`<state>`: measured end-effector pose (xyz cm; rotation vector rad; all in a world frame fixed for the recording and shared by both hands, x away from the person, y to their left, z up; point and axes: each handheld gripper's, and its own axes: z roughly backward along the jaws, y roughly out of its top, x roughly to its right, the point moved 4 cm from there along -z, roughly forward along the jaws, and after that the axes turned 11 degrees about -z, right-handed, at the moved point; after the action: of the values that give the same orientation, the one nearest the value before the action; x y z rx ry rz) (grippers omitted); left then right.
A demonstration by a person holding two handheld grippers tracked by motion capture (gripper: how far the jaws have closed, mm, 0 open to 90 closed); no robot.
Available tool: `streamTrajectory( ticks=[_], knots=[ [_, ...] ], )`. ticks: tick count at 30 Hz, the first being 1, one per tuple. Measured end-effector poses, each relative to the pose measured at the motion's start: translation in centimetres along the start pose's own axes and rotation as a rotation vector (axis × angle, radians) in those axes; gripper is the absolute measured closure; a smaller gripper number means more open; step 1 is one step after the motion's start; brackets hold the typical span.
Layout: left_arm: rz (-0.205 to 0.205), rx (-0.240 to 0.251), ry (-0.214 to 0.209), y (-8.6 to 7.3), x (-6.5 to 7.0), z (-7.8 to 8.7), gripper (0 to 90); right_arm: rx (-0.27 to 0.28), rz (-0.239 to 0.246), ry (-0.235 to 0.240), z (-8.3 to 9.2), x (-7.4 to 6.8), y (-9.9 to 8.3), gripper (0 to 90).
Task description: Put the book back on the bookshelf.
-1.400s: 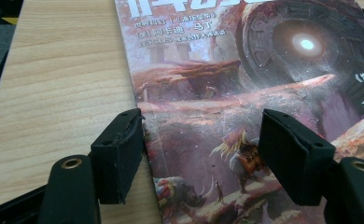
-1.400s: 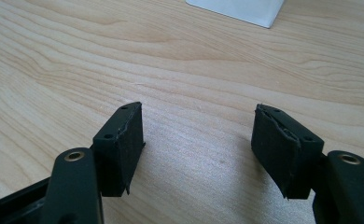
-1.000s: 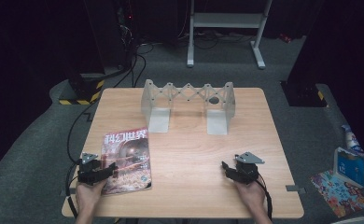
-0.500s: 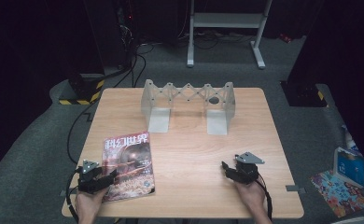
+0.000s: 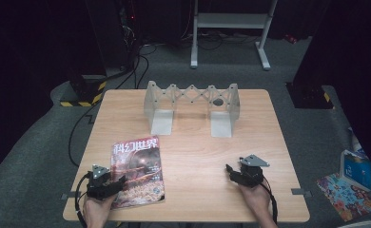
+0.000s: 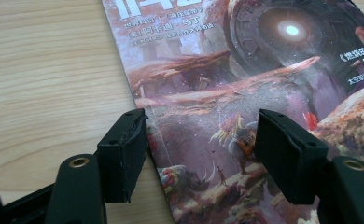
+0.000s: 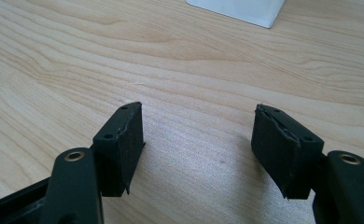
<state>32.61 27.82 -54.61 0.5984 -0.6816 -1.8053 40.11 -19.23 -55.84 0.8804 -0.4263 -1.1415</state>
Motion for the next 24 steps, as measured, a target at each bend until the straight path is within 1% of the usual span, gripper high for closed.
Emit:
streamTrajectory(
  ticks=[2, 4, 6, 8, 10, 14, 15, 18, 19, 20, 21, 22, 23, 24],
  knots=[
    [0.008, -0.008, 0.001, 0.4, 0.5, -0.3, 34.5, 0.000, 0.000, 0.000, 0.0, 0.0, 0.0, 34.1],
    [0.000, -0.019, -0.007, 0.9, 1.1, -0.6, 34.4, 0.000, 0.000, 0.001, 0.0, 0.0, 0.0, 34.1],
    [0.000, -0.020, -0.008, 1.0, 1.2, -0.6, 34.5, 0.000, 0.001, 0.001, 0.0, 0.0, 0.0, 34.1],
    [0.003, -0.022, -0.011, 1.3, 1.8, -0.9, 34.4, 0.000, 0.001, 0.001, 0.0, 0.0, 0.0, 34.1],
    [-0.004, -0.022, -0.012, 1.5, 2.0, -1.0, 34.4, 0.000, 0.001, 0.001, 0.0, 0.0, 0.0, 34.1],
    [-0.012, -0.021, -0.019, 2.1, 3.0, -1.5, 34.4, 0.000, 0.002, 0.001, 0.0, 0.0, 0.0, 34.1],
    [-0.012, -0.021, -0.019, 2.1, 3.0, -1.5, 34.5, 0.000, 0.002, 0.001, 0.0, 0.0, 0.0, 34.1],
    [-0.022, -0.018, -0.028, 2.6, 3.6, -1.9, 34.4, 0.000, 0.001, 0.001, 0.0, 0.0, 0.0, 34.1],
    [-0.025, -0.021, -0.032, 3.0, 4.0, -2.2, 34.4, 0.000, 0.002, 0.000, 0.0, 0.0, 0.0, 34.0],
    [-0.025, -0.021, -0.032, 3.0, 4.0, -2.2, 34.5, 0.000, 0.002, 0.000, 0.0, 0.0, 0.0, 34.0],
    [-0.028, -0.024, -0.036, 3.3, 4.5, -2.5, 34.4, 0.000, 0.001, 0.000, 0.0, 0.0, 0.0, 34.0],
    [-0.028, -0.024, -0.036, 3.3, 4.5, -2.5, 34.4, 0.000, 0.001, 0.000, 0.0, 0.0, 0.0, 34.0],
    [-0.034, -0.022, -0.040, 3.7, 4.9, -2.8, 34.4, 0.000, 0.002, 0.000, 0.0, 0.0, 0.0, 34.1],
    [-0.034, -0.022, -0.040, 3.7, 4.9, -2.8, 34.4, 0.000, 0.002, 0.000, 0.0, 0.0, 0.0, 34.1]
  ],
)
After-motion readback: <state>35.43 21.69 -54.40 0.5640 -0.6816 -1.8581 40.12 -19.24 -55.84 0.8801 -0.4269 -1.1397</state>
